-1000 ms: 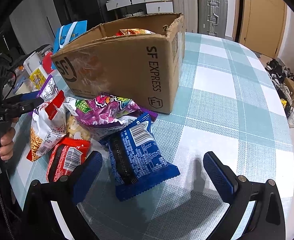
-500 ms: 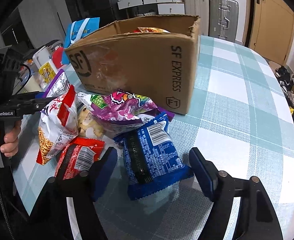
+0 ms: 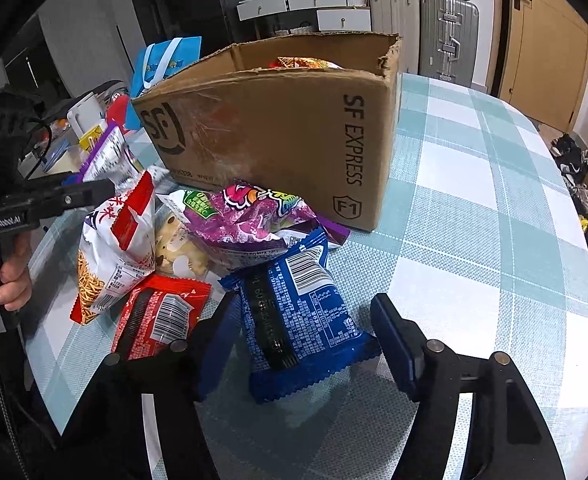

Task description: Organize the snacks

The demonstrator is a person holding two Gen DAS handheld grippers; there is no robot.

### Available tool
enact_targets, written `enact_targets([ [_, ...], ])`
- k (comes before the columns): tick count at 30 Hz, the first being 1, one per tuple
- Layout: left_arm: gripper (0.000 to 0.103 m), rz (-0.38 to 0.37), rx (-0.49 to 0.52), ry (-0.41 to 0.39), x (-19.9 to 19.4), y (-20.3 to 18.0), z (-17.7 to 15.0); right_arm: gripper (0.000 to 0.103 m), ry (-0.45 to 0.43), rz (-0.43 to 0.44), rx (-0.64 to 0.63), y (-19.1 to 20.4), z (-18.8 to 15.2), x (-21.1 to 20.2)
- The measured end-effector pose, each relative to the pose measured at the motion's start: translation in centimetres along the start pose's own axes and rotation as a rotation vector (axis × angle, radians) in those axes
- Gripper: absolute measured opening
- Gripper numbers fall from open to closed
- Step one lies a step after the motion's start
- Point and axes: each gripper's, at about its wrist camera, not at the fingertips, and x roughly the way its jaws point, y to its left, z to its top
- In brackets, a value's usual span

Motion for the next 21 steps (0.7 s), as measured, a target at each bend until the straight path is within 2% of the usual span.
enact_targets([
  [4, 0.045, 0.001, -0.004, -0.011, -0.4, 0.2, 0.2, 0.066, -0.011, -0.001, -0.004, 0.1, 0.0, -0.1],
  [6, 0.045, 0.0, -0.005, -0.014, -0.6, 0.2, 0.2, 0.051, -0.011, 0.013, -0.011, 0.2, 0.0, -0.2],
  [9, 0.045, 0.0, -0.004, -0.02, -0.7, 0.2, 0.3, 0.045, -0.006, 0.019, -0.032, 0.5, -0.1, -0.3],
  [13, 0.045, -0.001, -0.004, -0.032, -1.1, 0.2, 0.4, 0.044, 0.002, 0.023, -0.046, 0.4, -0.2, -0.7],
  [21, 0.045, -0.001, 0.002, -0.061, -2.3, 0.0, 0.6, 0.044, -0.035, 0.006, -0.023, -0.6, 0.1, -2.3],
])
